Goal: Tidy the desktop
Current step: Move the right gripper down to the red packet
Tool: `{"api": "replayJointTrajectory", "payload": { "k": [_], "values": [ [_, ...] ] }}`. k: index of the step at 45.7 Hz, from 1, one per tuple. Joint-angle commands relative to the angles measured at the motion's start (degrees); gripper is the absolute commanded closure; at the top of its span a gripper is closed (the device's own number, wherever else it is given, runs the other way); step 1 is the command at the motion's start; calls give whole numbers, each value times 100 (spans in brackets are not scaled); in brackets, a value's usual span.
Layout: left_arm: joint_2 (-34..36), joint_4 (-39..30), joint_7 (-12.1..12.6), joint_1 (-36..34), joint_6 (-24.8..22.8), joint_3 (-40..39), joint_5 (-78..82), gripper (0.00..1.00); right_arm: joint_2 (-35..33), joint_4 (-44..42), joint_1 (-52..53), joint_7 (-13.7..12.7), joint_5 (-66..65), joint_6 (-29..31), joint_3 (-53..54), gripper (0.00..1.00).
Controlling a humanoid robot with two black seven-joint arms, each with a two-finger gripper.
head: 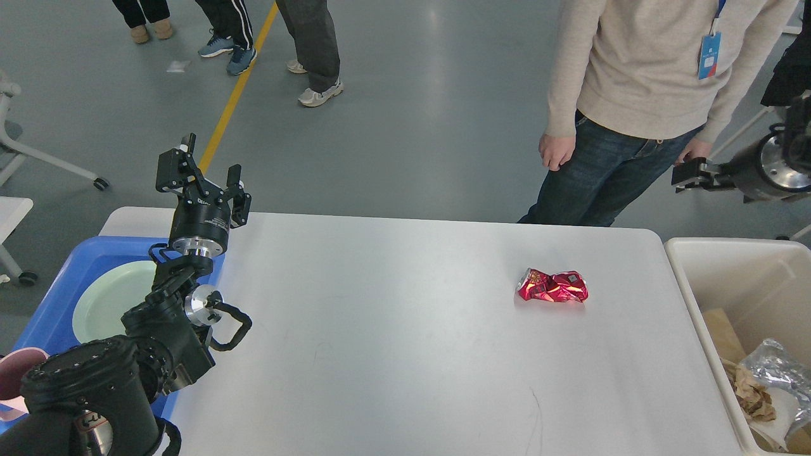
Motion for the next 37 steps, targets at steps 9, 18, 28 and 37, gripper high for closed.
{"api": "replayJointTrajectory", "payload": {
  "k": [9,18,28,37],
  "values": [
    [0,0,0,0,0,0,-1,3,650,774,1144,0,12,2121,3,0],
    [0,0,0,0,0,0,-1,3,747,810,856,8,134,1683,161,0],
    [0,0,0,0,0,0,-1,3,563,599,-875,0,2242,-241,460,0],
    [0,0,0,0,-9,0,-1,3,563,599,-2238,0,3351,-2245,1171,0]
  ]
}}
